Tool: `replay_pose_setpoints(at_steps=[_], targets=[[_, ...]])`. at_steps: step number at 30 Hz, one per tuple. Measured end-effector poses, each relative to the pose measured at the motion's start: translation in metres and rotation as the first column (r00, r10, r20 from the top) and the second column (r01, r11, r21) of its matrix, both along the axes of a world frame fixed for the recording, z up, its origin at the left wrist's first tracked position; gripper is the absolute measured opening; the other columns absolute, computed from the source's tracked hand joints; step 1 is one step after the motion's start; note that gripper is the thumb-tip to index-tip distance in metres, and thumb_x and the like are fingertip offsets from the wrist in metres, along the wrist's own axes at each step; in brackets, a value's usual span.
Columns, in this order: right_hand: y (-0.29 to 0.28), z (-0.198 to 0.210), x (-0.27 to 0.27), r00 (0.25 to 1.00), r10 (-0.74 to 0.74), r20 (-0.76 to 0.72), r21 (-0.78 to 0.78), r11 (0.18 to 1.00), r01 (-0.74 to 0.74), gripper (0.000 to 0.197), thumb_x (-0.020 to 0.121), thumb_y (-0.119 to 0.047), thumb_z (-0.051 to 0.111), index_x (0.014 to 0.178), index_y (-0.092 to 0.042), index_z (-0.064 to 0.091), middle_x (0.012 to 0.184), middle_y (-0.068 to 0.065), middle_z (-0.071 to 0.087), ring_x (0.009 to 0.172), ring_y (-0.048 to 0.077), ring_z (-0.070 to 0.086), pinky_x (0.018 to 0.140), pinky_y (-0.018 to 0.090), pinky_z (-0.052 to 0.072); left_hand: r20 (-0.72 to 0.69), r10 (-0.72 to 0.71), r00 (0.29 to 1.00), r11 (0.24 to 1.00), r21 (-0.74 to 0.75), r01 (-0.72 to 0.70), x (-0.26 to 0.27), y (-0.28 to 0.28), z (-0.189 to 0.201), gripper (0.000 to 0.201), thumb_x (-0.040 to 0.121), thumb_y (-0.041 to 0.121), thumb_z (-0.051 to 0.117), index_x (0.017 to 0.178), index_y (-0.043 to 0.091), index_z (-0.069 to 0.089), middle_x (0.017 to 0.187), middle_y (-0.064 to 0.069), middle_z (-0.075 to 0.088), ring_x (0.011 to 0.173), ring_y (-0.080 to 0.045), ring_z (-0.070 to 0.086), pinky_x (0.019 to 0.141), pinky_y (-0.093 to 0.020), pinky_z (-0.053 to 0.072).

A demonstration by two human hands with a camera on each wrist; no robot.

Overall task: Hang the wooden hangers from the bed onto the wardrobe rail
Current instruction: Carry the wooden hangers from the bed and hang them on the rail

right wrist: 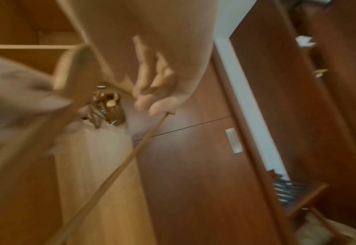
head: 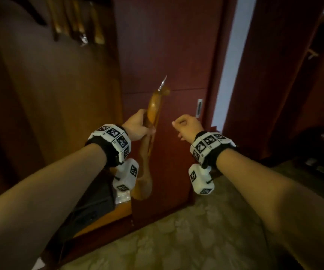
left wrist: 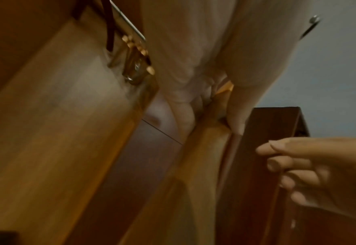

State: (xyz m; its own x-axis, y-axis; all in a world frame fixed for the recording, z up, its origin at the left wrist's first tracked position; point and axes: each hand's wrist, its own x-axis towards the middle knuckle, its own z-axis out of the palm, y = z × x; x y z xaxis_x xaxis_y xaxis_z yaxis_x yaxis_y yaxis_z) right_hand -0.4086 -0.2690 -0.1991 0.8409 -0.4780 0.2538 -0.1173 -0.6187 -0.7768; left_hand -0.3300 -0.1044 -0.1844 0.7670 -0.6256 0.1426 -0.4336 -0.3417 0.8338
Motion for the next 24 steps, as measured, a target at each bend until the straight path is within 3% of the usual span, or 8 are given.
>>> replay_pose_setpoints(at_steps=[4,8,13,15,17,18,22,24], targets=[[0.033,0.001,0.074,1.0,-0.028,0.014,-0.094,0.995,0.029,0.055,0.084,-0.025,0.067,0.132,-0.02,0.04,0.13,0.009,0.045,0.119,0.028,0.048,0.098,0.039,0.044,0.056,0.025,0.998,0.994,0.104,-0.031,0.042,0.065,0.003,0.063,0.084,0.002,0.064,0.136,0.009,0.03,0.108,-0.009,0.06,0.102,-0.019,0.059,0.087,-0.032,0.047],[0.071,0.008,0.15,0.991,0.041,0.13,-0.358,0.934,0.009,0.092,0.077,-0.033,0.073,0.148,-0.026,0.016,0.151,0.005,0.018,0.136,0.031,0.023,0.109,0.048,0.029,0.08,0.087,0.993,0.98,0.173,-0.1,0.096,0.12,0.004,0.042,0.085,0.003,0.064,0.119,0.016,0.043,0.101,0.002,0.059,0.098,-0.012,0.056,0.083,-0.026,0.044],[0.098,0.027,0.251,0.987,0.135,-0.088,-0.701,0.696,-0.158,0.082,0.082,-0.047,0.063,0.147,-0.029,0.018,0.154,0.001,0.02,0.144,0.023,0.01,0.114,0.057,0.002,0.185,0.243,0.952,0.953,0.137,-0.27,0.169,0.175,0.009,0.032,0.084,0.003,0.063,0.109,0.019,0.051,0.093,0.003,0.057,0.092,-0.015,0.055,0.082,-0.029,0.041],[0.113,0.031,0.288,0.964,0.146,-0.221,-0.736,0.623,-0.263,0.061,0.085,-0.047,0.059,0.138,-0.029,0.037,0.141,-0.001,0.041,0.137,0.022,0.028,0.113,0.057,0.005,0.166,0.29,0.943,0.945,0.107,-0.309,0.199,0.194,0.014,0.032,0.083,-0.004,0.06,0.105,0.019,0.055,0.092,-0.001,0.059,0.089,-0.016,0.056,0.077,-0.027,0.043],[0.131,0.032,0.316,0.906,0.229,-0.356,-0.646,0.639,-0.416,0.038,0.085,-0.045,0.06,0.118,-0.027,0.055,0.112,-0.001,0.06,0.116,0.022,0.052,0.104,0.045,0.033,0.146,0.332,0.932,0.936,0.073,-0.344,0.227,0.212,0.016,0.028,0.083,-0.008,0.056,0.103,0.011,0.059,0.095,-0.01,0.062,0.09,-0.02,0.058,0.079,-0.033,0.047],[0.138,0.031,0.328,0.858,0.309,-0.411,-0.545,0.671,-0.503,0.027,0.085,-0.043,0.063,0.104,-0.024,0.06,0.095,-0.002,0.062,0.101,0.021,0.06,0.088,0.035,0.044,0.14,0.343,0.929,0.933,0.062,-0.354,0.24,0.22,0.017,0.028,0.082,-0.01,0.055,0.105,0.005,0.06,0.097,-0.015,0.062,0.092,-0.023,0.058,0.081,-0.039,0.048],[0.16,0.029,0.372,0.676,0.542,-0.499,-0.138,0.721,-0.679,0.022,0.081,-0.025,0.072,0.073,-0.016,0.053,0.052,-0.004,0.06,0.049,0.01,0.059,0.06,0.028,0.05,0.08,0.372,0.925,0.927,0.021,-0.375,0.298,0.249,0.021,0.028,0.08,-0.014,0.051,0.106,-0.007,0.06,0.098,-0.024,0.06,0.095,-0.031,0.057,0.086,-0.043,0.047],[0.167,0.03,0.394,0.667,0.558,-0.493,-0.077,0.736,-0.672,0.026,0.082,-0.022,0.071,0.069,-0.014,0.05,0.049,-0.002,0.056,0.044,0.01,0.055,0.056,0.027,0.048,0.05,0.388,0.92,0.922,-0.009,-0.388,0.332,0.262,0.025,0.029,0.079,-0.015,0.05,0.105,-0.007,0.06,0.105,-0.029,0.061,0.101,-0.036,0.057,0.089,-0.046,0.046]])
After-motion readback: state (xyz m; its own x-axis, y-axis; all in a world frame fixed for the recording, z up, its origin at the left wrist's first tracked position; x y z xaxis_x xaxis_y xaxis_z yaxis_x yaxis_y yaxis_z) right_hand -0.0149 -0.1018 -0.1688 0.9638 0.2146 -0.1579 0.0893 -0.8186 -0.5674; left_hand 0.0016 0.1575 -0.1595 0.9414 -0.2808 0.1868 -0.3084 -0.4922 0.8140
